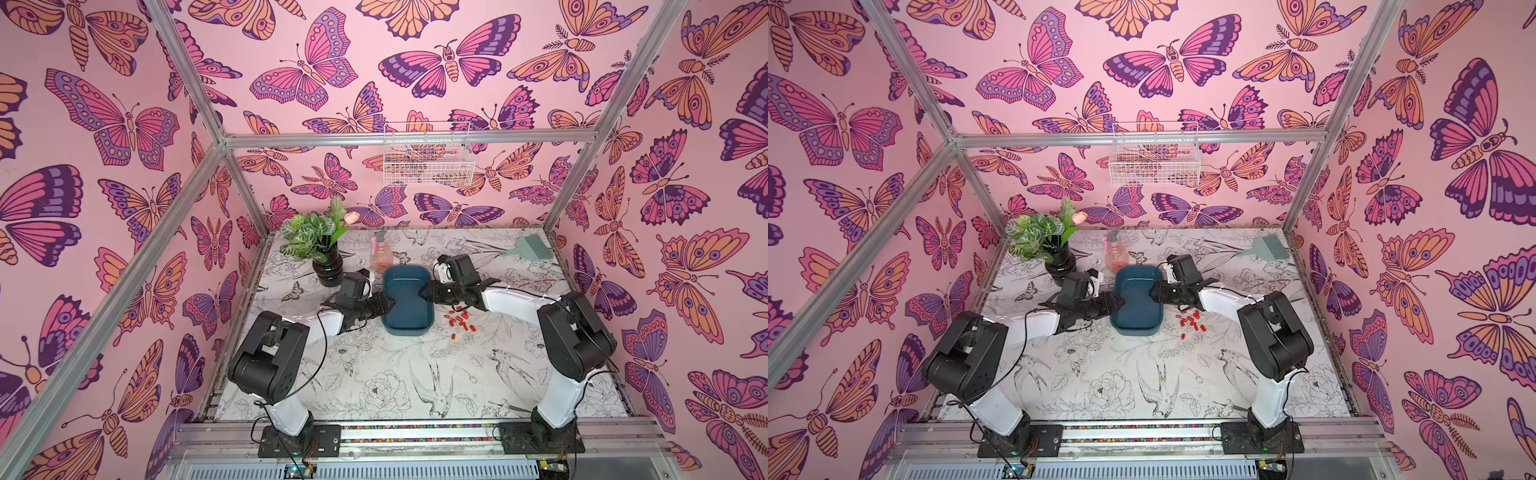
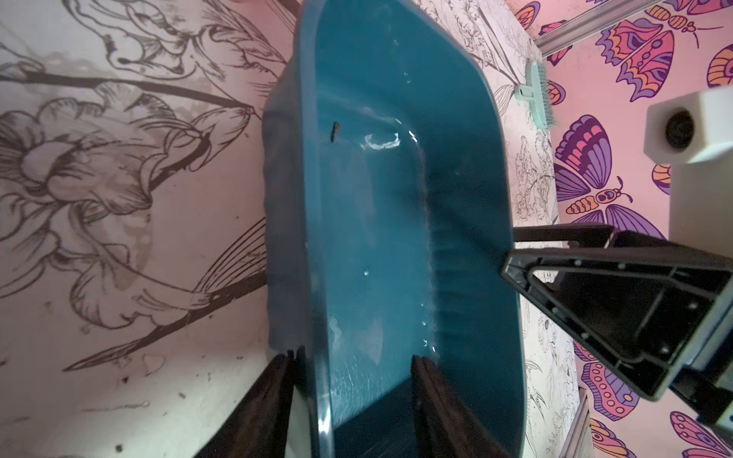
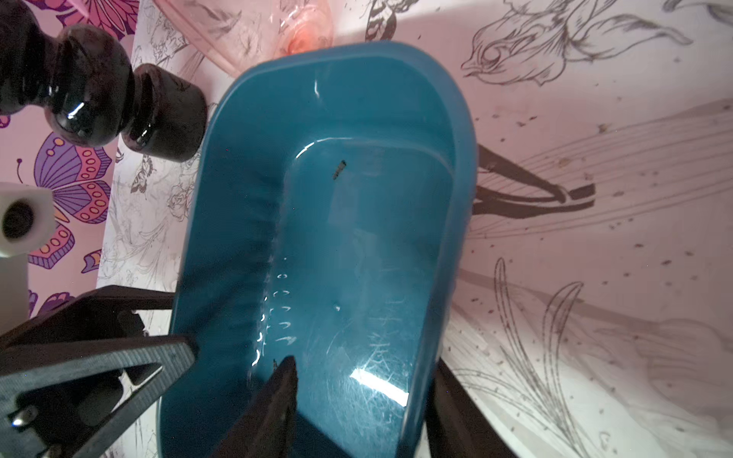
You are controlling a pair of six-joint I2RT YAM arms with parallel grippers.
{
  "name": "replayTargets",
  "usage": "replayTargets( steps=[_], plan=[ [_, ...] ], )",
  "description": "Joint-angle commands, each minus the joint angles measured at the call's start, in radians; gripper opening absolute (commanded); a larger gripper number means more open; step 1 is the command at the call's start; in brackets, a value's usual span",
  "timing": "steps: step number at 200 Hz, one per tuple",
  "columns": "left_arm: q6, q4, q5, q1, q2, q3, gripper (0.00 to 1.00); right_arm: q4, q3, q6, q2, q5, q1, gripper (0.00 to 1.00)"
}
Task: Take the screw protection sleeves out of the storage box
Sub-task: Move the storage box to the center of the board.
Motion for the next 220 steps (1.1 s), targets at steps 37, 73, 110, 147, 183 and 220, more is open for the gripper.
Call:
replayTargets(
  steps=[37, 73, 110, 147, 183, 220],
  plan=[
    [0.047, 0.049, 0.033, -0.042, 0.05, 0.052, 0.52, -0.034, 0.068, -0.043, 0.065, -0.039, -0.015, 0.54],
    [0.053, 0.049, 0.026, -0.046, 0.05, 0.055, 0.53, -0.025, 0.064, -0.04, 0.066, -0.043, -0.015, 0.54],
    [0.063, 0.048, 0.024, -0.049, 0.072, 0.078, 0.62, -0.031, 0.047, -0.039, 0.037, -0.032, -0.015, 0.57],
    [0.084, 0.05, -0.02, -0.058, 0.035, 0.066, 0.73, -0.07, 0.038, -0.061, -0.014, 0.015, -0.015, 0.77],
    [0.123, 0.01, -0.142, -0.058, -0.107, 0.003, 0.76, -0.118, 0.013, -0.105, -0.122, 0.1, -0.015, 0.89],
    [0.169, -0.079, -0.303, -0.045, -0.338, -0.071, 0.76, -0.136, -0.066, -0.153, -0.265, 0.217, -0.02, 0.94]
  ],
)
